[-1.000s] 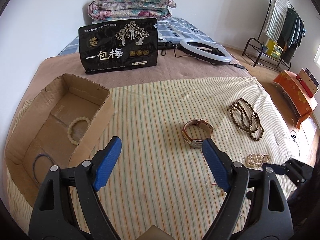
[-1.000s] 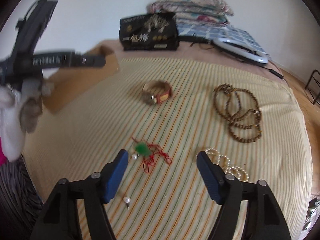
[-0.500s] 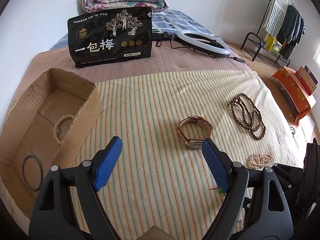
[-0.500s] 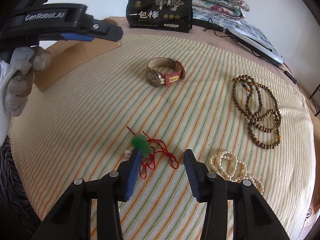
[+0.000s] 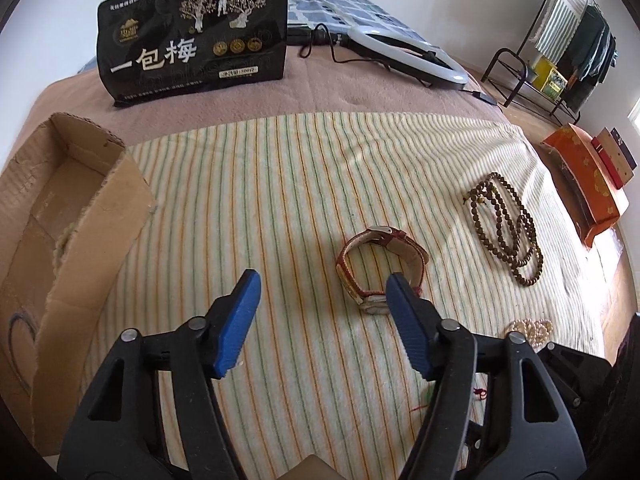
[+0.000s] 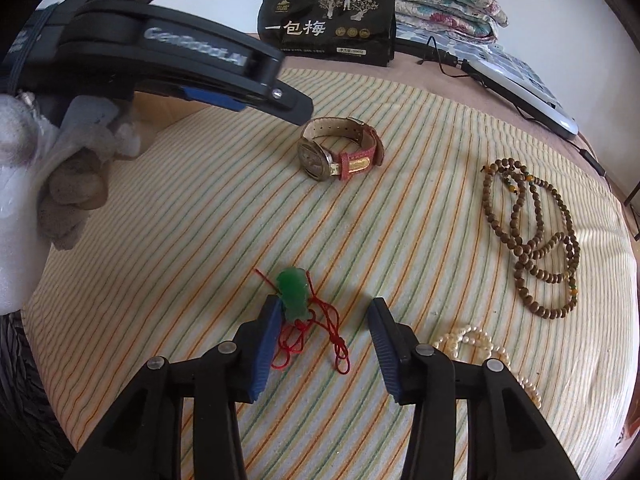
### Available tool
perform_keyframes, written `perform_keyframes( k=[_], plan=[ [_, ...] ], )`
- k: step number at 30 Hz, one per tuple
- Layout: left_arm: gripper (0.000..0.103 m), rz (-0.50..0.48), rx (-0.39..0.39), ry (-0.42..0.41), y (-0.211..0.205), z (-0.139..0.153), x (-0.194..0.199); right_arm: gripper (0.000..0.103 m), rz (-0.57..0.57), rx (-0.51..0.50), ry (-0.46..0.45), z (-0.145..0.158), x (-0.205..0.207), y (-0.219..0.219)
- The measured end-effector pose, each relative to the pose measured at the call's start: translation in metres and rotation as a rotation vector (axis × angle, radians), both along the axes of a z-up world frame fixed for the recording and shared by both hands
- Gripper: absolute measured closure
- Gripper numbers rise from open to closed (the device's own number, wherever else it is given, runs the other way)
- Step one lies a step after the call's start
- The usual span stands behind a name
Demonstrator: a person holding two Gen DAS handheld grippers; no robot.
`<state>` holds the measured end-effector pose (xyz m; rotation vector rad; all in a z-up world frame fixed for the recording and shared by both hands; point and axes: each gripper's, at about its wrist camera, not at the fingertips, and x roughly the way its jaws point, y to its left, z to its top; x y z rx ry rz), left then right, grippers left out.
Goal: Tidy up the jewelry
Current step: 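Close left tool on watch strap while right tool grasps green jade pendant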
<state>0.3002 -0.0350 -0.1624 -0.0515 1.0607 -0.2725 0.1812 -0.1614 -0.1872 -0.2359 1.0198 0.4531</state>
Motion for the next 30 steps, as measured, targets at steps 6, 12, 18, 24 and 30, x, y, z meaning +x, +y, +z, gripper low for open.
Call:
perform_keyframes(
  k=[6, 12, 18, 24, 30],
  plan=[
    [0.047, 0.025, -0.022, 0.039, -0.003, -0.012, 0.014, 0.077, -0.008, -0.010, 0.002, 0.001, 0.005, -0.004],
    [0.053, 0.020, -0.021, 0.067, -0.008, -0.023, 0.020, 0.089, -0.017, -0.018, -0.003, 0.002, 0.006, -0.005],
    [0.071, 0.015, -0.006, 0.067, -0.011, -0.027, 0.022, 0.093, -0.026, -0.015, -0.001, 0.003, 0.007, -0.007],
    [0.095, 0.010, 0.020, 0.068, -0.011, -0.029, 0.022, 0.093, -0.030, -0.016, -0.004, 0.005, 0.006, -0.006],
    [0.098, 0.010, 0.013, 0.058, -0.011, -0.026, 0.021, 0.093, -0.038, -0.004, -0.007, 0.007, 0.007, -0.009]
  ],
)
